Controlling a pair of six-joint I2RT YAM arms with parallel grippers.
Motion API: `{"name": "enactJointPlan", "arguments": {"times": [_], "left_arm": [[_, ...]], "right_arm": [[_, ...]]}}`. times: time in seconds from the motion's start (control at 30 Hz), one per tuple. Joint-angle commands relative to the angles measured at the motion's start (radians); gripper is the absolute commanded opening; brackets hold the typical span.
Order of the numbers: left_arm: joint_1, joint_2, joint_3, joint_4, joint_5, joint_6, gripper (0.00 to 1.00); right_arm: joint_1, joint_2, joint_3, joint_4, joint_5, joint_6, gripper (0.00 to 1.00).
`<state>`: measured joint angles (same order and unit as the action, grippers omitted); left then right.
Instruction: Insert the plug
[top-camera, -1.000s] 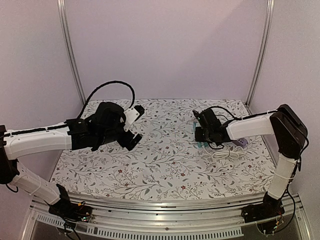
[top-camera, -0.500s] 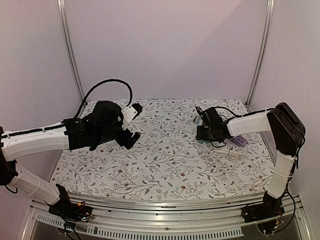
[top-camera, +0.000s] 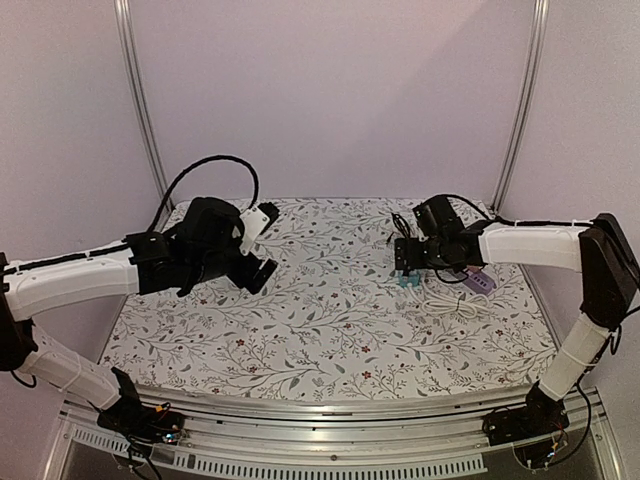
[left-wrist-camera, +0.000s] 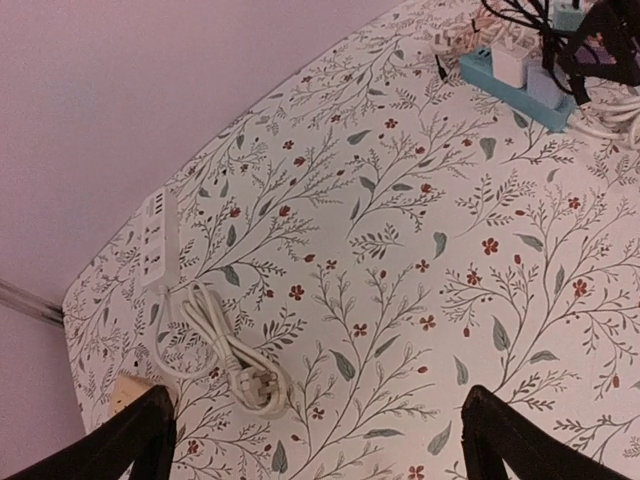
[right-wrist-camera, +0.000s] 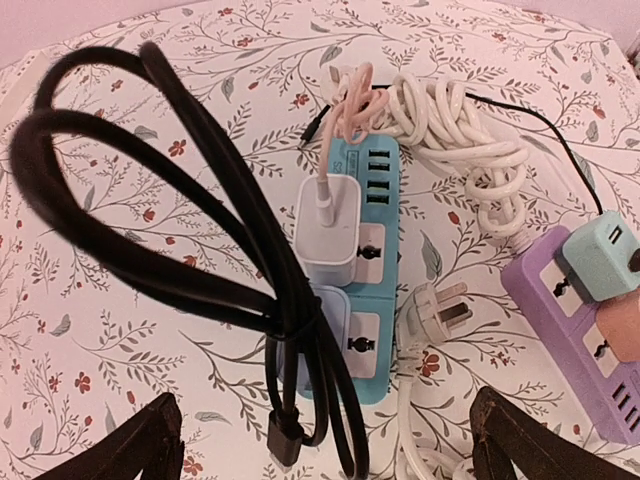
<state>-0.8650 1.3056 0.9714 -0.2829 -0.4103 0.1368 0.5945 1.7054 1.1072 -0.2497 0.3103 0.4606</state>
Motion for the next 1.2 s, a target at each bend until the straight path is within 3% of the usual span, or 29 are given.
{"name": "enactJointPlan", "arguments": {"times": [0.0, 0.13, 0.3, 0.43, 0.53, 0.63, 0.7, 0.9, 1.07, 1.17], "left_arm": [[0.147, 0.057, 0.064, -0.105, 0.023, -0.129, 1.0], [0.311, 0.137, 0.128, -0.143, 0.027, -0.228, 0.99], [0.467, 0.326, 0.281, -0.135, 0.148, -0.211, 1.0], [0.518, 0.611, 0.561, -0.195, 0.232, -0.121, 0.99], [0.568, 0.87, 0.862, -0.319, 0.308, -0.126, 1.0], [0.6, 1.095, 1.133, -0.475, 0.262, -0.156, 1.0], [0.605, 1.15, 1.216, -0.495, 0.245, -0.155, 0.99], [0.615, 1.174, 1.219, -0.483, 0.223, -0.138, 0.99], [0.655, 1.174, 1.136, -0.499, 0.269, -0.162, 0.99], [0.662, 1.17, 1.1, -0.507, 0.296, -0.146, 0.9]], "right_arm": [[0.002, -0.112, 0.015, -0.098, 0.01, -0.046, 0.99], [0.002, -0.221, 0.017, -0.125, 0.009, -0.082, 0.99], [0.001, -0.309, 0.013, -0.122, -0.007, -0.135, 0.99], [0.002, -0.337, 0.001, -0.12, -0.028, -0.157, 0.99], [0.003, -0.354, -0.014, -0.121, -0.046, -0.162, 0.99], [0.003, -0.379, -0.031, -0.125, -0.047, -0.167, 0.99], [0.002, -0.393, -0.04, -0.125, -0.034, -0.168, 0.99], [0.003, -0.403, -0.035, -0.124, -0.013, -0.184, 0.99], [0.002, -0.374, -0.014, -0.123, -0.018, -0.192, 0.99], [0.003, -0.368, -0.009, -0.116, -0.018, -0.192, 0.99]]}}
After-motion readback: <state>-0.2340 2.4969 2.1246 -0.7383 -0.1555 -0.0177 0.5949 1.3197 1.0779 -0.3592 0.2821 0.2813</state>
